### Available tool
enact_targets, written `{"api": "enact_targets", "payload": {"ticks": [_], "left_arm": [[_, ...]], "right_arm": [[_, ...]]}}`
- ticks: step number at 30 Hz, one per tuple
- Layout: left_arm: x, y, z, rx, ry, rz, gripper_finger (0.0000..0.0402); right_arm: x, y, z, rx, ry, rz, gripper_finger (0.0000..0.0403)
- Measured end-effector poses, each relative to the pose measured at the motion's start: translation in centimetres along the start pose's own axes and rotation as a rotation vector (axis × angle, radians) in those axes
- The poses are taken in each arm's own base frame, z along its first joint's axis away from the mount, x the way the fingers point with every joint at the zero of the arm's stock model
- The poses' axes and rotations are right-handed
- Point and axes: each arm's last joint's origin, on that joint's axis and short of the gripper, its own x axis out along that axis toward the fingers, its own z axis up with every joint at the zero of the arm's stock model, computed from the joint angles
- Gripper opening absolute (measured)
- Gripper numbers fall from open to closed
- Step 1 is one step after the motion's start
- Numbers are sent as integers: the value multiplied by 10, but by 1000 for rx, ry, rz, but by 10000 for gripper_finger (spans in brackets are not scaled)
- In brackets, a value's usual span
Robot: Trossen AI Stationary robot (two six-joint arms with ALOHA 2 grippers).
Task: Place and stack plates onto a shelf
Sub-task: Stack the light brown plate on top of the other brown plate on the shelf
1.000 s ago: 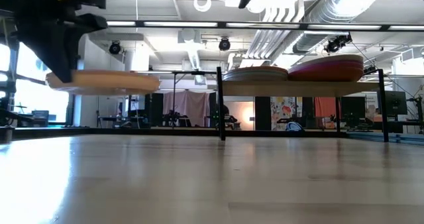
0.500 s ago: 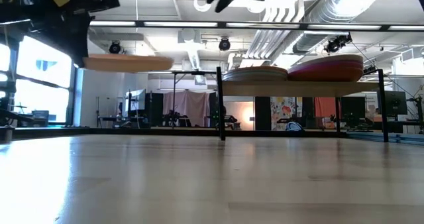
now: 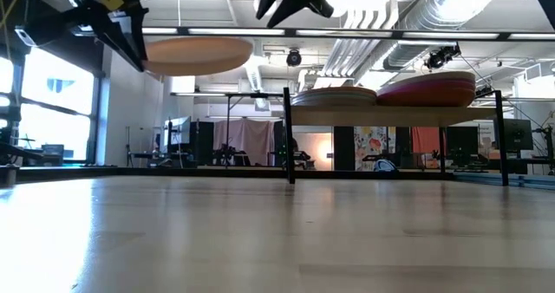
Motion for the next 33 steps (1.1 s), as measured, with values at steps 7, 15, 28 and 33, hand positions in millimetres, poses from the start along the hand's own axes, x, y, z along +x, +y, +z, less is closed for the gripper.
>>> {"api": "enact_targets", "payload": {"ticks": [7,15,28,33], "left_arm": [[6,6,-2,-5,35,40,1],[10,12,-3,-39,57,95,1],[10,17,8,-53,-17,133,1],[10,18,10,-61,-29,137,1]], "right_arm": [[1,-3,2,-21,1,-4,95],[4,-6,4,-33,-4,-16,95],[6,-11,12,-17,-38,-14,94],[6,-14,14,-11,-40,-19,94]]}}
